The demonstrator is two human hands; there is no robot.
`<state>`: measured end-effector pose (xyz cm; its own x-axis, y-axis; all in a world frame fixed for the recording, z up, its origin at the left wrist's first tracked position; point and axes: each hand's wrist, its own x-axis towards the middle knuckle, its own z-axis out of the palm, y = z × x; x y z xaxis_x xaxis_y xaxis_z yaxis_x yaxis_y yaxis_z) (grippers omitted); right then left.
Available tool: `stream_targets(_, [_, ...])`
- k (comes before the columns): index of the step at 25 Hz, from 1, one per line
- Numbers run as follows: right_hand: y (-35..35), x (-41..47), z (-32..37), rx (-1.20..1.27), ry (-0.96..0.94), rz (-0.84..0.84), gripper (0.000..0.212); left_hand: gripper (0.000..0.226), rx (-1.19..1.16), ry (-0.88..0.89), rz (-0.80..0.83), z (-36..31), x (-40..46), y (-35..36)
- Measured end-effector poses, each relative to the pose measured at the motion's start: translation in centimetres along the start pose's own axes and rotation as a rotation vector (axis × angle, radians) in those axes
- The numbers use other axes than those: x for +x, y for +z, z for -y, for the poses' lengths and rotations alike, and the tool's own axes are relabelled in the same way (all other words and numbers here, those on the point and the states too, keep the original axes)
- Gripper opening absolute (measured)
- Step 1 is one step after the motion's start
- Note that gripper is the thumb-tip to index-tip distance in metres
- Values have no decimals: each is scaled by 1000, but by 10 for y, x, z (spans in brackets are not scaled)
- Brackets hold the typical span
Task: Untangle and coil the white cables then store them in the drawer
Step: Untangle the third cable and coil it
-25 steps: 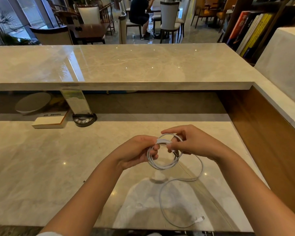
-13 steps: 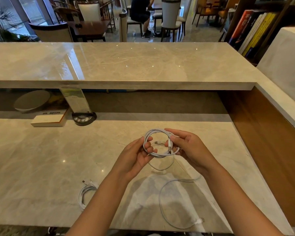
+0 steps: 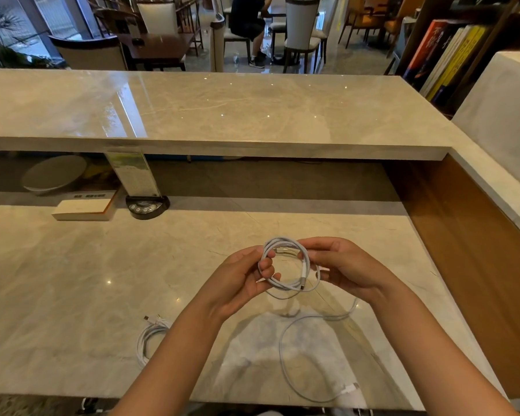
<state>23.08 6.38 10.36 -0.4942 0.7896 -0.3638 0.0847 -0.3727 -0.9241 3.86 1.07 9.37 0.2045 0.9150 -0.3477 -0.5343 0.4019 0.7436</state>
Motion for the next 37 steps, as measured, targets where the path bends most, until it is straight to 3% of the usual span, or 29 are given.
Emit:
stream_targets(5, [-7, -3, 7, -279, -1, -99, 17, 29, 73, 34, -13, -7, -5, -2])
stream_targets(16, [12, 0, -2, -383, -118, -48, 27, 28, -3, 14, -24, -1, -10, -2])
stream_targets(21, [21, -4, 6, -229, -158, -82, 32, 26, 6, -11, -68, 4, -11, -3])
stream_targets(24, [24, -11, 11, -552, -275, -50, 41, 26, 23, 1, -88, 4, -12, -1])
stream_targets(27, [30, -10, 11, -994, -472, -195, 16, 26, 71, 6, -81, 7, -14, 3])
stream_targets(30, [32, -9, 11, -1283, -660, -267, 15, 26, 76, 19, -95, 9, -15, 4])
stream_targets(34, [28, -10, 8, -1369, -732, -178, 18, 22, 79, 12, -96, 9, -18, 4])
stream_targets(37, [30, -8, 7, -1440, -890, -323, 11, 24, 98, 29, -98, 8, -20, 10])
